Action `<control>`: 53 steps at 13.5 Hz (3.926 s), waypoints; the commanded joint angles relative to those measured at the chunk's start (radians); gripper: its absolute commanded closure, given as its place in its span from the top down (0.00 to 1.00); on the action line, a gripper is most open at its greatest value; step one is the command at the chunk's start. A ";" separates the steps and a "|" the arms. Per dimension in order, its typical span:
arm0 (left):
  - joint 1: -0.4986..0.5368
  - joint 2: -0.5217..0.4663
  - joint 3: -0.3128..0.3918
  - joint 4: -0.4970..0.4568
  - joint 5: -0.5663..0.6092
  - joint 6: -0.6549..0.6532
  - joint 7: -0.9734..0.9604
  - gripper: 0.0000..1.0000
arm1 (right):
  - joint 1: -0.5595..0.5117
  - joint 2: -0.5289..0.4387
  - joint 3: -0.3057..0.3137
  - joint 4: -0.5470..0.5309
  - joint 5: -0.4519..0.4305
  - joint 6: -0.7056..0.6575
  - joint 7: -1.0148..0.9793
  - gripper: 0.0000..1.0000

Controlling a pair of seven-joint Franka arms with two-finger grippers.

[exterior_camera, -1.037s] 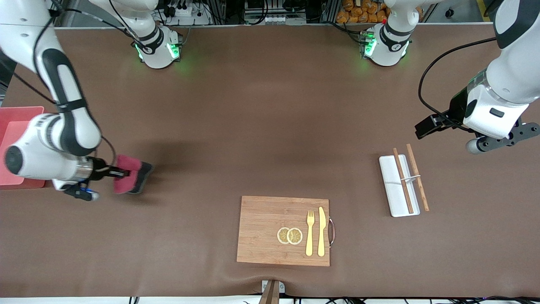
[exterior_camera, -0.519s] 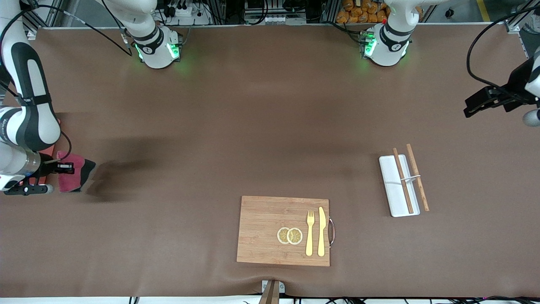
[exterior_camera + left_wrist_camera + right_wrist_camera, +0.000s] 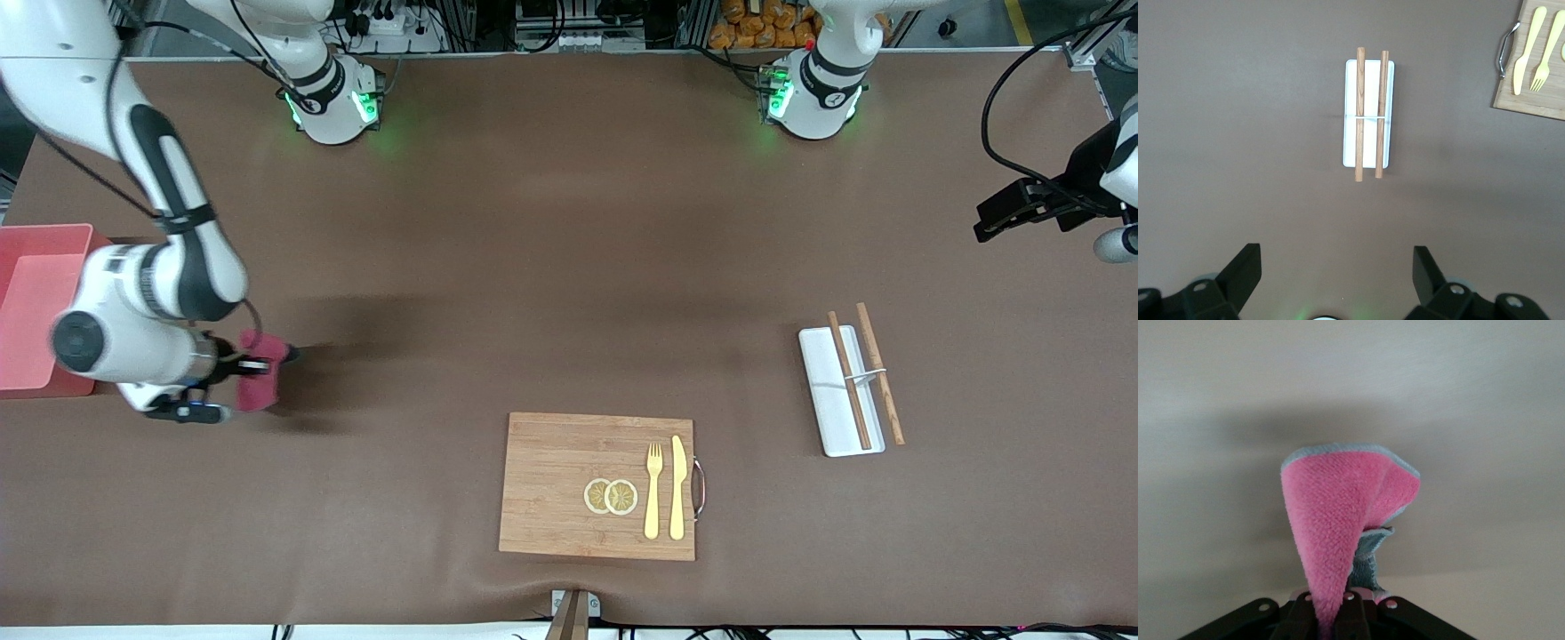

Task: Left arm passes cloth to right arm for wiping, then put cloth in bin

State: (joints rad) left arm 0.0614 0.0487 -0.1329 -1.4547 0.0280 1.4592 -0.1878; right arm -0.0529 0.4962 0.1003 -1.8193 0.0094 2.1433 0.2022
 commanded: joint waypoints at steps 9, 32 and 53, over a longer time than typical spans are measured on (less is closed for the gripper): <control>-0.005 -0.043 -0.004 -0.027 -0.014 0.003 -0.002 1.00 | 0.151 -0.143 -0.019 0.122 0.236 -0.207 0.231 0.00; -0.009 -0.056 -0.008 -0.029 -0.016 -0.016 -0.004 1.00 | -0.791 0.108 -0.017 0.354 -0.135 0.006 -1.363 0.00; -0.002 -0.047 -0.016 -0.026 -0.014 -0.019 0.008 1.00 | -0.354 -0.206 -0.010 0.348 -0.104 -0.555 -0.619 1.00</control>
State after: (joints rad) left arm 0.0540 0.0204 -0.1503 -1.4698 0.0279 1.4495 -0.1886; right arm -0.5005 0.3511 0.1030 -1.4410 -0.0933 1.6493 -0.5653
